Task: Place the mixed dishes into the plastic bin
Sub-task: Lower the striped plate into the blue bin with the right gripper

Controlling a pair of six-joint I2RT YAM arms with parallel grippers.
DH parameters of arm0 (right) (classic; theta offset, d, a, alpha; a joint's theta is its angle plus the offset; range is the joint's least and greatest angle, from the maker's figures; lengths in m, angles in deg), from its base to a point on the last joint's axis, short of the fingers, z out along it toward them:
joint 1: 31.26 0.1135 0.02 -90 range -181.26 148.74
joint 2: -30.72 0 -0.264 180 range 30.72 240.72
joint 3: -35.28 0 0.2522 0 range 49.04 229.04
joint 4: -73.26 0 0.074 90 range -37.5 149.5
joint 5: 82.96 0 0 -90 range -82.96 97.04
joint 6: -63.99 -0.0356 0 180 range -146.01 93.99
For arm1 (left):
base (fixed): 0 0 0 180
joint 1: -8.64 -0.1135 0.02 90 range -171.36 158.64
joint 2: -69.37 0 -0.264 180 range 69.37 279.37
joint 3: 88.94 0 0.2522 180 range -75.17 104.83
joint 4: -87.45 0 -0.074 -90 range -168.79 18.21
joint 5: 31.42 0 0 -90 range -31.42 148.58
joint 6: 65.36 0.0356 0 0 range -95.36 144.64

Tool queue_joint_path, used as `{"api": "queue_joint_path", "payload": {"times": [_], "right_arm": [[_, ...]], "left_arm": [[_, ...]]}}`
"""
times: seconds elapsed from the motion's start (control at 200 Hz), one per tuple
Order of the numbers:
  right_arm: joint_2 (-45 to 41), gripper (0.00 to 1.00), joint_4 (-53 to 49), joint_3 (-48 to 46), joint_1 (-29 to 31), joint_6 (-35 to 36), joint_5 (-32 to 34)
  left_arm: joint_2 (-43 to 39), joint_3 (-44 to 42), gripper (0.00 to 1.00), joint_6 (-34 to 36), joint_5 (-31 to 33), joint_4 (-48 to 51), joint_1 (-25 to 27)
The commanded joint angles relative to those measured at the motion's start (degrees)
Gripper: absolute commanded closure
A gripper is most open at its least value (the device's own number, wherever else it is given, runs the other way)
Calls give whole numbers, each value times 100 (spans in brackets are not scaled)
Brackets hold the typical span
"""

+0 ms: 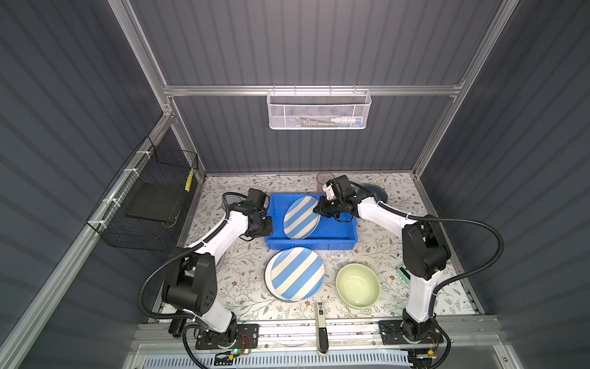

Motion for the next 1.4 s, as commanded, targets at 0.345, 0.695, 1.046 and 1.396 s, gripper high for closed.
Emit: {"api": "queue_joint_path", "payload": {"times": [0.345,0.695,1.046,1.396], "right_arm": [[558,100,268,277,160,-162,-404],[838,87,32,324,259,-39,-139],[1008,68,-504,564,311,268,511],[1106,53,-953,690,389,449,920]], "left_arm": [[206,107,78,165,-363,53,-24],[214,126,79,187,-661,-15,-24],[166,108,78,281,-737,18,-24],[151,102,78,382,-681,33,-26]]}}
